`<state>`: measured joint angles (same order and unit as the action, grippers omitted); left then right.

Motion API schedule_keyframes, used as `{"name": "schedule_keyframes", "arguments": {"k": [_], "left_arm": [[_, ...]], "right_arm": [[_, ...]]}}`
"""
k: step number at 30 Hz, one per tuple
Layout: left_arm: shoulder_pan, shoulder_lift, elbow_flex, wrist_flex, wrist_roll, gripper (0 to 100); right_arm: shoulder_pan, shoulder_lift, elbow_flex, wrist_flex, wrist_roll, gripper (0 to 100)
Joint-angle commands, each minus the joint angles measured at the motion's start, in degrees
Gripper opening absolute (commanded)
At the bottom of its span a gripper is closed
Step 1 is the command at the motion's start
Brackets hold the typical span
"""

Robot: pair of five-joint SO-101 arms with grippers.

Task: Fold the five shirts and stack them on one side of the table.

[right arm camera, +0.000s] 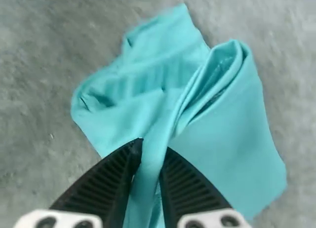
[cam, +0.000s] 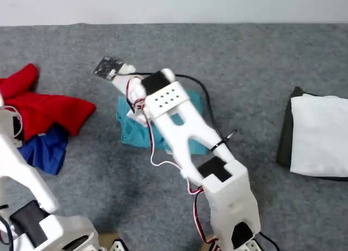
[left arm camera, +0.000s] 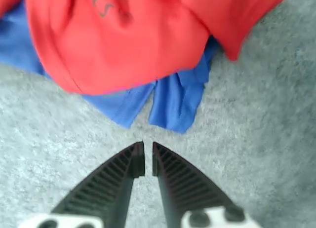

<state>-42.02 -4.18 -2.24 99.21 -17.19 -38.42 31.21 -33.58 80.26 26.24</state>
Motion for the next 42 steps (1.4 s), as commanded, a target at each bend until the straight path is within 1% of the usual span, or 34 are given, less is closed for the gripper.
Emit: {"name": "schedule_keyframes", "arguments": {"k": [1,6,10,11,13,15,16,19,22,24,25,27,29,30,32,34,37,39,42], "left_arm": [[-0.3,-2.7,2.2,0.2,0.1,4],[-0.4,-2.7,4.4,-1.7,0.1,4],[-0.4,-2.7,4.2,-1.7,0.1,4],[-0.4,-2.7,4.2,-1.7,0.1,4],[-0.4,-2.7,4.2,-1.7,0.1,4],[-0.4,-2.7,4.2,-1.7,0.1,4],[-0.4,-2.7,4.2,-1.7,0.1,4],[-0.4,-2.7,4.2,-1.6,0.1,4],[-0.4,-2.7,4.2,-1.5,0.3,4],[-0.4,-2.7,4.2,-1.7,0.4,4],[-0.4,-2.7,4.2,-1.7,0.4,4],[-0.4,-2.7,4.2,-1.7,0.4,4],[-0.4,-2.7,4.2,-1.7,0.4,4],[-0.4,-2.7,4.2,-1.7,0.4,4],[-0.4,-2.8,4.1,-1.7,0.4,4],[-0.4,-2.9,4.1,-1.4,0.4,4],[-0.4,-5.5,4.1,-1.3,0.4,4],[-0.4,-8.8,4.1,-1.4,0.4,4],[-0.2,-13.5,4.1,-1.7,0.5,4]], "right_arm": [[-1.5,0.0,-3.4,-3.1,-0.4,1.0],[-1.8,1.5,-3.4,-7.1,-0.4,1.0],[-1.7,2.9,-3.4,-7.9,-0.3,2.4],[-1.8,3.1,-3.4,-7.9,-0.4,4.6],[-1.9,2.9,-3.4,-7.9,-0.7,12.6],[-2.1,2.4,-4.4,-8.0,-2.7,20.6],[-2.2,2.2,-6.0,-7.6,-4.2,22.7],[-2.2,1.6,-12.0,-5.5,-5.8,23.0],[-2.2,2.0,-18.4,-0.4,-5.8,23.0],[-1.8,2.1,-20.8,3.6,-5.5,21.4],[-1.1,2.1,-21.2,5.3,-5.5,18.8],[0.4,2.3,-21.1,8.3,-5.4,10.8],[2.3,4.0,-21.1,10.5,-2.6,1.4],[3.3,5.1,-21.1,11.6,-0.4,0.4],[5.1,7.8,-21.1,13.7,2.7,2.4],[6.8,10.8,-21.4,14.0,3.3,0.7],[7.6,14.9,-21.5,13.9,3.4,1.0],[6.1,17.2,-21.5,14.0,3.5,0.9],[0.8,18.0,-21.9,14.5,3.4,0.9]]}}
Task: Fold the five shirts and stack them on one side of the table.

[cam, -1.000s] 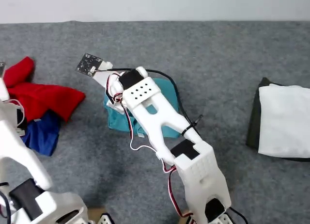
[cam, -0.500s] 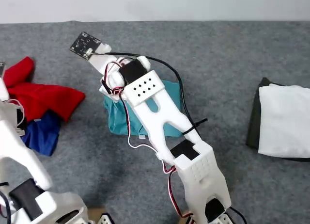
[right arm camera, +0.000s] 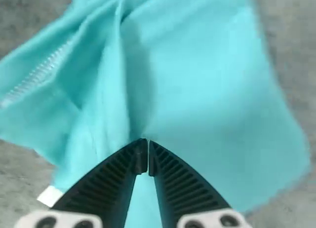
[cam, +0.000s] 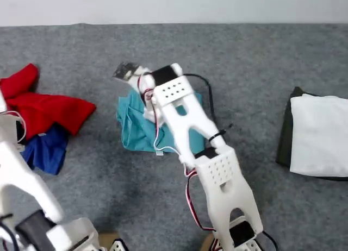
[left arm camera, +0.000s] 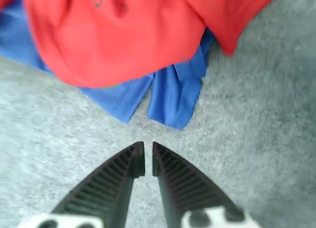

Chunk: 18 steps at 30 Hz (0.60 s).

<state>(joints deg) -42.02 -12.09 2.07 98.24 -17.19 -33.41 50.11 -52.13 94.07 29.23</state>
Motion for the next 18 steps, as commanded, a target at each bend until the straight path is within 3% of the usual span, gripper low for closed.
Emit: {"name": "schedule_keyframes", "arguments": {"k": [1,8,12,18], "left_arm": [[-0.2,-6.8,-0.1,-0.7,0.5,4],[-2.7,-7.8,0.1,-0.6,0.5,4],[-5.6,-7.7,0.0,-0.7,0.4,4],[-6.9,-7.7,0.0,-0.5,0.3,4]], "right_arm": [[-6.3,-0.8,-4.0,1.1,0.4,0.9],[-14.8,-1.0,-13.5,6.0,0.3,0.9],[-11.5,-1.2,-21.4,8.7,0.2,0.9],[-3.6,0.2,-20.4,8.6,0.4,0.9]]}}
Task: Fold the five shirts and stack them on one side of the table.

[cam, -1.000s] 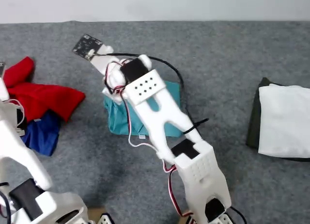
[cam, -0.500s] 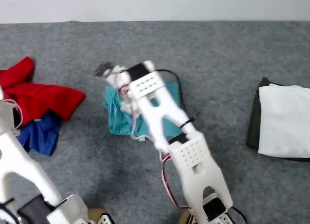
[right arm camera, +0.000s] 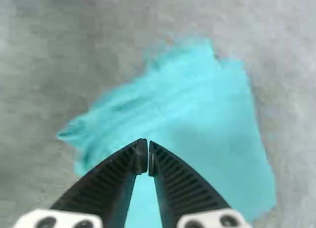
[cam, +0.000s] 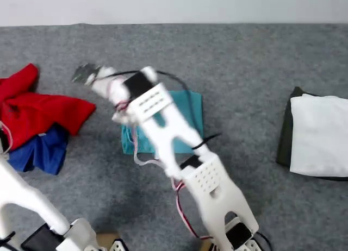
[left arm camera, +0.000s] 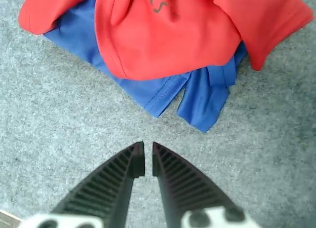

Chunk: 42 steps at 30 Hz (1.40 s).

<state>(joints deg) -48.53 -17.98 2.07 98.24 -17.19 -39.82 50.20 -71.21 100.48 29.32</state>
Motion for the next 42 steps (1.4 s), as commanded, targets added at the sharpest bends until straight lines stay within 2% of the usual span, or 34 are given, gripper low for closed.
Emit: {"name": "schedule_keyframes", "arguments": {"k": [1,5,10,13,15,24,29,38,42], "left_arm": [[-0.4,-1.9,0.0,-0.5,0.3,4],[-0.5,-2.1,-0.2,-0.7,0.3,4],[-6.0,-1.8,-0.2,-0.7,0.4,4],[-8.7,-1.8,-0.1,-0.4,0.3,4],[-9.9,-1.8,-0.1,-0.4,0.2,4],[-10.3,-1.8,0.0,-0.5,0.2,4],[-10.2,-1.8,0.0,-0.7,0.3,4],[-10.3,-2.3,0.0,-0.3,0.3,4],[-10.3,-2.3,0.0,0.5,0.2,4]], "right_arm": [[2.9,0.8,-0.7,2.2,0.2,0.9],[-0.8,4.4,1.3,2.2,0.0,0.9],[-9.7,8.6,4.4,2.2,0.0,0.9],[-11.3,10.8,3.7,2.1,-0.1,0.9],[-10.6,11.1,1.5,2.1,0.0,0.9],[0.7,11.1,-17.5,-1.2,0.4,1.0],[2.9,13.9,-17.6,-8.8,0.4,1.0],[4.5,25.0,-17.6,-30.3,0.4,0.9],[5.2,26.7,-18.0,-33.6,0.4,0.9]]}}
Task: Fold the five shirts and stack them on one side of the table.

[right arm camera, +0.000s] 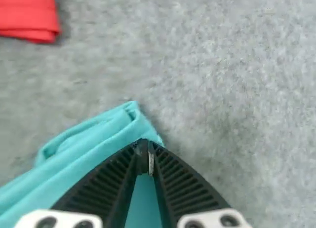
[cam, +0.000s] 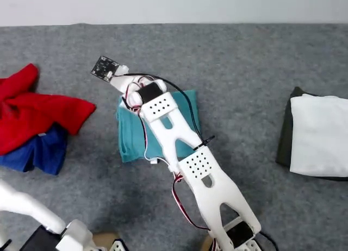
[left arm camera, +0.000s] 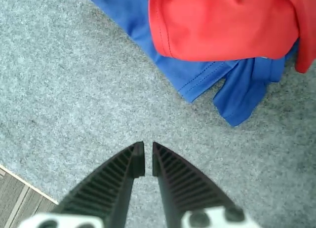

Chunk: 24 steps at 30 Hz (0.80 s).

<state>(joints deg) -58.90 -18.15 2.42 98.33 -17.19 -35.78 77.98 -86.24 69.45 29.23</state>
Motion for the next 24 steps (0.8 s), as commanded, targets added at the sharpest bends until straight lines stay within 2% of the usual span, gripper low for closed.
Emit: {"name": "schedule_keyframes", "arguments": {"k": [1,8,11,16,19,21,24], "left_arm": [[0.1,-2.1,-0.2,0.4,0.2,4],[0.1,-2.1,-0.2,0.4,0.2,4],[0.2,-2.1,-0.2,0.4,0.2,4],[0.2,-2.1,-0.2,0.4,0.2,4],[0.1,-2.2,-0.2,1.0,0.1,4],[0.1,-2.2,-0.2,1.7,0.1,4],[0.1,-2.2,0.4,2.0,0.1,4]], "right_arm": [[1.2,-1.2,-3.2,-2.6,0.4,0.9],[2.4,-5.5,-7.7,0.8,0.4,0.9],[2.3,-8.4,-9.2,8.1,0.3,0.9],[3.2,-13.2,-10.0,26.2,-0.1,0.9],[4.5,-14.8,-9.8,33.4,-6.5,1.1],[5.8,-15.6,-9.6,33.7,-10.8,1.1],[6.8,-18.0,-7.4,33.7,-11.5,1.2]]}}
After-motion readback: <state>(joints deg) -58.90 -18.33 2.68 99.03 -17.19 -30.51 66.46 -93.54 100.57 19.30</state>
